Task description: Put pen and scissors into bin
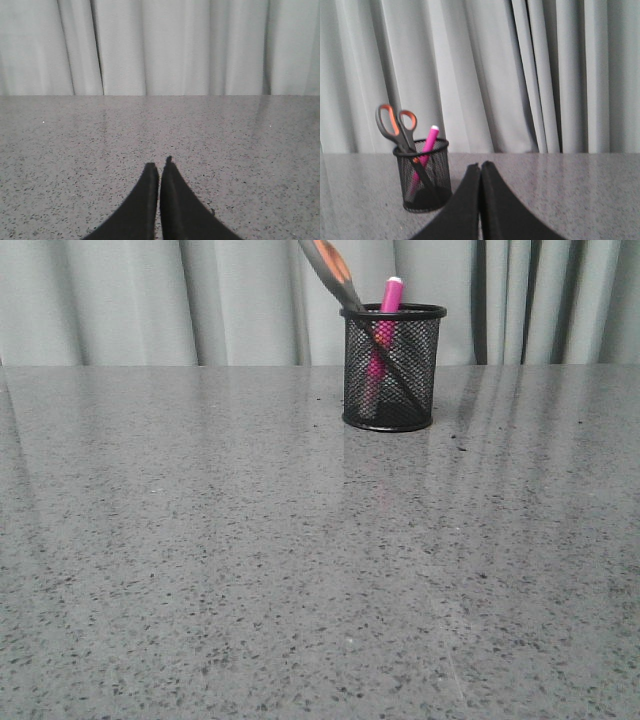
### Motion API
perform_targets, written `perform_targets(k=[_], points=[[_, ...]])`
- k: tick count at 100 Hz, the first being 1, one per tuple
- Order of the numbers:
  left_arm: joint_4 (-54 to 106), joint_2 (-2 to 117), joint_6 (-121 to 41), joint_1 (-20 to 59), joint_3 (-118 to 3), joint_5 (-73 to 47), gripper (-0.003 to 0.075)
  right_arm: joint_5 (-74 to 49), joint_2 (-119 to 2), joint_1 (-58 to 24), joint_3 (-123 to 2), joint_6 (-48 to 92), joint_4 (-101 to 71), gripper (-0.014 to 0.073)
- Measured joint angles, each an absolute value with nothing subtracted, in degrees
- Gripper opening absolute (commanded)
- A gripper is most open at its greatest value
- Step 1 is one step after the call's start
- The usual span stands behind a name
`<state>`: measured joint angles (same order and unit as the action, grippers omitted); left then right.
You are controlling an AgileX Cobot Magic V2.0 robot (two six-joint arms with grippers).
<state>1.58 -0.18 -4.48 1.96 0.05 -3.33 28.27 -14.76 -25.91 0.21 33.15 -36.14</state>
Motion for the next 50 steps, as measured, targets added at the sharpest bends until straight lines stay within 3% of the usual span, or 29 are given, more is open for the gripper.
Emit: perform_targets(k=[50], points=[[1.6, -0.2, -4.5, 2.0, 0.0, -3.4, -0.0019, 6.9, -1.8, -5.2, 0.6, 13.3, -8.7, -0.0076]])
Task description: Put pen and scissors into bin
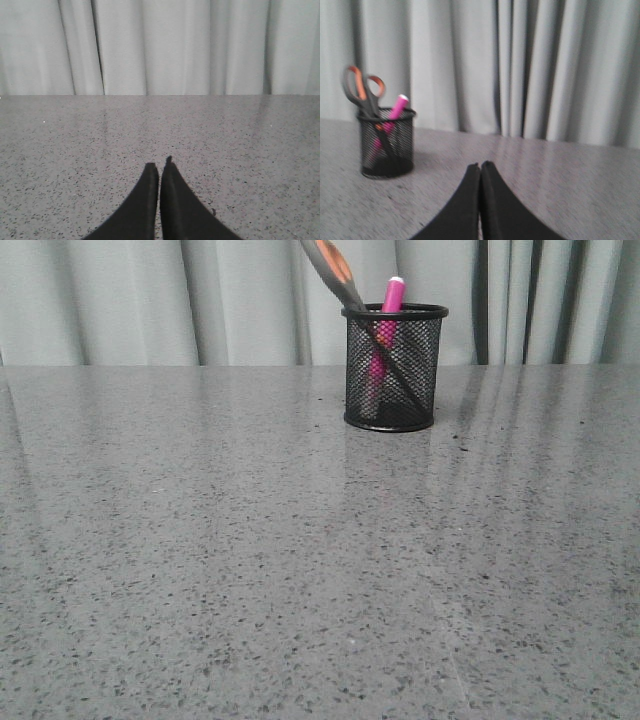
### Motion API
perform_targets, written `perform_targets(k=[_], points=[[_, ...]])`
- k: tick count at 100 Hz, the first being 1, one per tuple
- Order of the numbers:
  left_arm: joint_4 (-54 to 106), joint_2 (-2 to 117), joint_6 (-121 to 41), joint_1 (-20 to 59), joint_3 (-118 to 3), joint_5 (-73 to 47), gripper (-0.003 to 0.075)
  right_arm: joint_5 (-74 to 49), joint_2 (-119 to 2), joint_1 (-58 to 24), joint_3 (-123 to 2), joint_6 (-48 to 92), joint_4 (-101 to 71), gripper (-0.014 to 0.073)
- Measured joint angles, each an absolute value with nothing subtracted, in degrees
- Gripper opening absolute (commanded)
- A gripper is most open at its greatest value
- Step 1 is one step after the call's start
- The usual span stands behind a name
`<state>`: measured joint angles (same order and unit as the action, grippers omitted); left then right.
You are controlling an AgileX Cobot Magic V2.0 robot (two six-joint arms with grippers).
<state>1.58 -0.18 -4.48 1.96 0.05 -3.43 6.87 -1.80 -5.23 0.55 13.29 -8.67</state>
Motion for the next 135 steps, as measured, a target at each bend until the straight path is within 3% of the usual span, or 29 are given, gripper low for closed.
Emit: perform_targets(k=[39, 135], points=[[1.6, -0.2, -4.5, 2.0, 0.0, -3.4, -0.0019, -5.2, 0.6, 0.1, 0.6, 12.1, -5.6, -0.0076], [1.6, -0.2, -4.5, 2.0, 0.0, -3.4, -0.0019, -6.7, 0.6, 0.1, 0.6, 12.1, -5.3, -0.0076]])
